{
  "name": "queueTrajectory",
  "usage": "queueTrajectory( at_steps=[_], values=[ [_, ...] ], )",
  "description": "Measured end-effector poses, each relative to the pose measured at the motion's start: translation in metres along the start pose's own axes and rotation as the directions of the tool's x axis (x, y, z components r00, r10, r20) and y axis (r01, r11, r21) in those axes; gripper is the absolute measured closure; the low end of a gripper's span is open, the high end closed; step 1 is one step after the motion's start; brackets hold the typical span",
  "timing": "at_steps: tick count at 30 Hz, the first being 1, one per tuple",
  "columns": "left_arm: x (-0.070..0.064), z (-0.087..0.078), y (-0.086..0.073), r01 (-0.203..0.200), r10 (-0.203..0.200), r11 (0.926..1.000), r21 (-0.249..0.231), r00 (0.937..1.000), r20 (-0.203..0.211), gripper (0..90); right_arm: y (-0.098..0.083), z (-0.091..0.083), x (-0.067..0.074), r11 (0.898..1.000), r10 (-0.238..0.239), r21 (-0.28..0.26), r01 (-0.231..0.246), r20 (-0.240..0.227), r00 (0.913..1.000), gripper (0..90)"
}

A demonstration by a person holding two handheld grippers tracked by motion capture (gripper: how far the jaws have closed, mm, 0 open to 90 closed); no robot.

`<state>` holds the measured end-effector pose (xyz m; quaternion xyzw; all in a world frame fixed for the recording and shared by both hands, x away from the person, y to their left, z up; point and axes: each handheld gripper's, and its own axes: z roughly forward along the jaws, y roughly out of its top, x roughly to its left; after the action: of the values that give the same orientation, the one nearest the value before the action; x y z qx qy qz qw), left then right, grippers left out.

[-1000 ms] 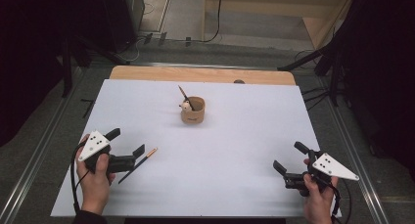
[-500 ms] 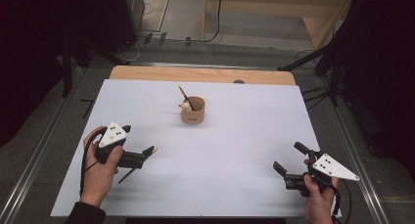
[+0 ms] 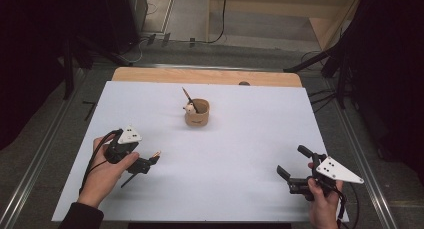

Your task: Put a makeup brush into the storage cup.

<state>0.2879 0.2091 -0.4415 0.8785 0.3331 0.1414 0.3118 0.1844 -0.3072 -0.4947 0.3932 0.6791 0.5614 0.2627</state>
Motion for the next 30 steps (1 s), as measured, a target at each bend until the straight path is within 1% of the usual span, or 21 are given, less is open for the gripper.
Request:
queueTrajectory(
  at_steps=[1,2,3,6,8,9,14,16,17,19,20,21,22,24,27,28,30],
  values=[
    [0.0,0.001,0.0,-0.003,0.002,0.9999,0.012,1.0,0.006,7.8,0.0,0.0,0.0,1.0,-0.001,0.002,0.001,0.0,1.0,0.0],
    [-0.001,0.002,0.0,-0.002,0.002,0.9998,0.02,1.0,-0.002,10.4,0.0,0.0,0.0,1.0,-0.002,0.002,0.002,0.0,1.0,0.0],
    [0.0,0.003,0.0,-0.003,0.003,0.9996,0.029,1.0,-0.007,15.0,0.0,0.0,0.0,1.0,-0.001,0.003,0.001,-0.001,1.0,0.0],
    [0.0,0.005,0.0,0.004,-0.004,0.9989,0.047,1.0,-0.004,16.0,-0.001,0.0,0.0,1.0,-0.001,0.006,0.001,-0.002,1.0,0.0],
    [0.001,0.007,0.0,0.004,-0.003,0.9978,0.066,0.9998,-0.021,18.8,-0.001,0.001,0.0,1.0,0.0,0.007,0.0,-0.002,1.0,0.0],
    [0.001,0.008,0.0,0.019,-0.018,0.9969,0.076,0.9996,-0.021,20.8,-0.001,0.001,0.0,1.0,0.0,0.006,0.0,-0.002,1.0,0.0],
    [0.002,0.014,0.0,0.04,-0.036,0.9915,0.124,0.9989,-0.03,27.2,-0.001,0.001,0.0,1.0,-0.001,0.01,0.001,-0.004,1.0,0.0],
    [0.004,0.016,0.0,0.047,-0.047,0.9896,0.136,0.9989,-0.008,33.0,-0.002,0.002,0.0,1.0,0.0,0.012,0.0,-0.007,1.0,0.0],
    [0.004,0.016,0.0,0.058,-0.059,0.9885,0.14,0.9983,0.003,34.5,-0.002,0.002,0.0,1.0,0.001,0.012,-0.001,-0.007,1.0,0.0],
    [0.007,0.016,0.0,0.063,-0.068,0.9868,0.149,0.9973,0.029,38.7,-0.002,0.002,0.0,1.0,0.002,0.012,-0.002,-0.007,1.0,0.0],
    [0.007,0.017,0.0,0.057,-0.063,0.9861,0.156,0.9975,0.032,43.0,-0.002,0.002,0.0,1.0,0.003,0.011,-0.003,-0.009,1.0,0.0],
    [0.007,0.017,0.0,0.051,-0.057,0.9854,0.163,0.9978,0.035,45.4,-0.002,0.002,0.0,1.0,0.003,0.012,-0.003,-0.008,1.0,0.0],
    [0.006,0.018,0.0,0.044,-0.052,0.984,0.173,0.9978,0.042,46.5,-0.002,0.002,0.0,1.0,0.005,0.012,-0.005,-0.007,1.0,0.0],
    [0.006,0.019,0.0,0.032,-0.041,0.9807,0.193,0.9982,0.044,49.1,-0.002,0.002,0.0,1.0,0.008,0.013,-0.008,-0.01,0.9999,0.0],
    [0.006,0.021,0.001,0.026,-0.037,0.9716,0.235,0.9984,0.043,53.4,-0.002,0.002,0.0,1.0,0.011,0.013,-0.011,-0.012,0.9999,0.0],
    [0.006,0.022,0.001,0.037,-0.05,0.9673,0.251,0.9976,0.047,54.5,-0.002,0.002,0.0,1.0,0.011,0.014,-0.011,-0.012,0.9999,0.0],
    [0.007,0.023,0.001,0.056,-0.073,0.961,0.271,0.996,0.053,56.9,-0.003,0.002,0.0,1.0,0.012,0.015,-0.012,-0.012,0.9999,0.0]
  ],
)
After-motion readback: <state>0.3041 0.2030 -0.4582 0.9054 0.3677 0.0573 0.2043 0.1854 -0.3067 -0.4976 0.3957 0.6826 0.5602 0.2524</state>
